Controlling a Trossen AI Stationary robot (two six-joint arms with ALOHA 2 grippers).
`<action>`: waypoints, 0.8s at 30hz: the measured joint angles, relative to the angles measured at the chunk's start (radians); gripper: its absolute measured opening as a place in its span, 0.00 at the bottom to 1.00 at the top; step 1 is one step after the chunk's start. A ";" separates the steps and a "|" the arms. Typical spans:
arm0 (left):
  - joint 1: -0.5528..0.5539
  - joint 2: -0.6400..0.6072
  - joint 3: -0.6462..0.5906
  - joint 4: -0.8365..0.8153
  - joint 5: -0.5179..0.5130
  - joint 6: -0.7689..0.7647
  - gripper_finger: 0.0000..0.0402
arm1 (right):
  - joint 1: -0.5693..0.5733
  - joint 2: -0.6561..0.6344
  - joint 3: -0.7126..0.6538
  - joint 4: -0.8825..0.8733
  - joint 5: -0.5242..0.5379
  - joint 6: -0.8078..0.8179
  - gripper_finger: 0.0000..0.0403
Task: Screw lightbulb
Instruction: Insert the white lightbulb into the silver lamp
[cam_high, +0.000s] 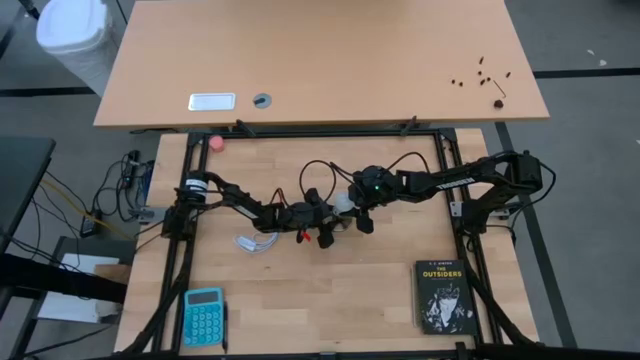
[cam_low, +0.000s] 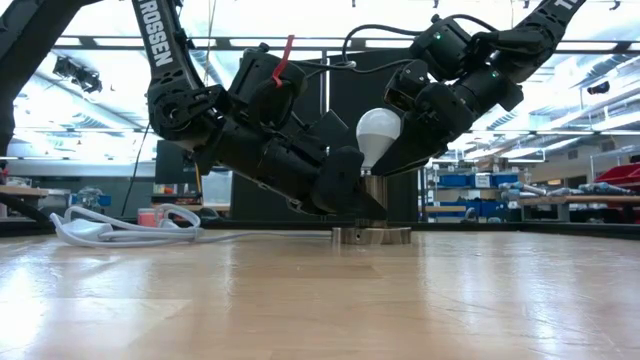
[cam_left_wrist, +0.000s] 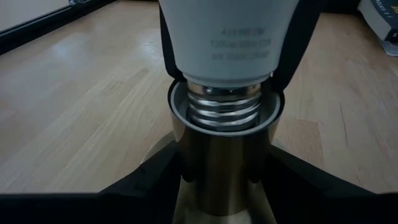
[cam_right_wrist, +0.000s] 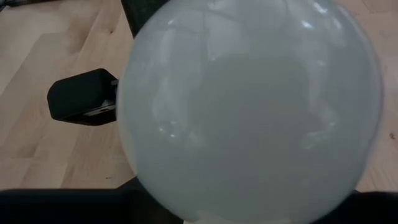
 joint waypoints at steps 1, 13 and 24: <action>0.000 0.000 0.000 0.000 0.000 0.000 0.51 | 0.000 0.000 0.000 0.000 0.000 0.000 0.41; 0.000 0.000 0.000 0.000 0.000 0.000 0.51 | 0.000 0.000 0.000 0.001 0.000 0.008 0.41; 0.000 0.000 0.000 -0.001 0.000 -0.003 0.51 | 0.000 0.000 0.000 0.002 0.001 0.011 0.41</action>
